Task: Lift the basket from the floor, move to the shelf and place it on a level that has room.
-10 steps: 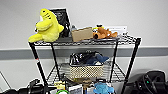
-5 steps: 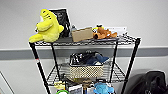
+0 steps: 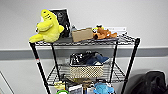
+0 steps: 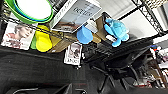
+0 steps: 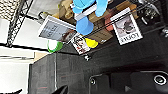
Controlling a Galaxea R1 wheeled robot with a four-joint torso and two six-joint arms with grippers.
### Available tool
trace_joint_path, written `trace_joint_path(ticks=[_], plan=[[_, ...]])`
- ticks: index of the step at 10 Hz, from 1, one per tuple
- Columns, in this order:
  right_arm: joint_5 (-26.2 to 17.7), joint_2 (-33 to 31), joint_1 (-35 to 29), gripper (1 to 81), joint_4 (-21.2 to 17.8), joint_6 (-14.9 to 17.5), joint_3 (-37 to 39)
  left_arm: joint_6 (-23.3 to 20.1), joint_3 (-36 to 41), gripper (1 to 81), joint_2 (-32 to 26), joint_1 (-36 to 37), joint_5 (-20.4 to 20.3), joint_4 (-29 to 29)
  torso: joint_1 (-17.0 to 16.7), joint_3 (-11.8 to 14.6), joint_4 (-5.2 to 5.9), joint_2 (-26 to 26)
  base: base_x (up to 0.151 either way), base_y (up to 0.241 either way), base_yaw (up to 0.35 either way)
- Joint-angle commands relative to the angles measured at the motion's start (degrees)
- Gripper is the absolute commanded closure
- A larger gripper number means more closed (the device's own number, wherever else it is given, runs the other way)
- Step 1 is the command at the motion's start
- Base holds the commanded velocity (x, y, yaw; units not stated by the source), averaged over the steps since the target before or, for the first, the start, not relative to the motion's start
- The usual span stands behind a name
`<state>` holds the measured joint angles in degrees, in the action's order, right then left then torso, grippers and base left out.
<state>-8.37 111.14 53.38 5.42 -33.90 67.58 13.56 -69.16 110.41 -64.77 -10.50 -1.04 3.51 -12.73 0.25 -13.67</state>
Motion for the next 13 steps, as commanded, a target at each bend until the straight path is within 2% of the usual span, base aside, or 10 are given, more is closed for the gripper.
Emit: trace_joint_path(ticks=[1, 5, 8, 11, 13], plan=[[1.52, 6.56, 4.14, 1.0, 4.68, 0.68, 5.69, -0.46, -5.54, 1.0, 6.22, -3.91, -3.21, 5.51, 0.00, 0.00, 0.00, 0.00, 0.000, 0.000, 0.000], [4.51, 17.29, 13.19, 1.0, 7.32, 0.86, 21.07, -0.46, -18.89, 1.0, 16.42, -9.10, -3.30, 6.05, -0.02, 0.07, 0.00, -0.04, 0.000, 0.000, 0.000], [4.85, 23.97, 17.07, 1.0, 8.63, 0.94, 31.18, -0.20, -26.89, 1.0, 21.96, -11.30, -3.13, 5.87, -0.05, 0.11, 0.00, -0.09, 0.000, 0.000, 0.000], [4.86, 28.55, 19.88, 1.0, 10.83, 0.86, 38.14, -0.11, -34.64, 1.0, 26.80, -12.71, -2.60, 5.78, -0.07, 0.11, 0.00, -0.11, 0.000, 0.000, 0.000], [4.86, 32.23, 21.46, 1.0, 12.59, 0.86, 43.38, -0.11, -42.44, 1.0, 31.53, -13.50, -1.90, 5.61, -0.11, 0.13, 0.00, -0.11, 0.000, 0.000, 0.000]])
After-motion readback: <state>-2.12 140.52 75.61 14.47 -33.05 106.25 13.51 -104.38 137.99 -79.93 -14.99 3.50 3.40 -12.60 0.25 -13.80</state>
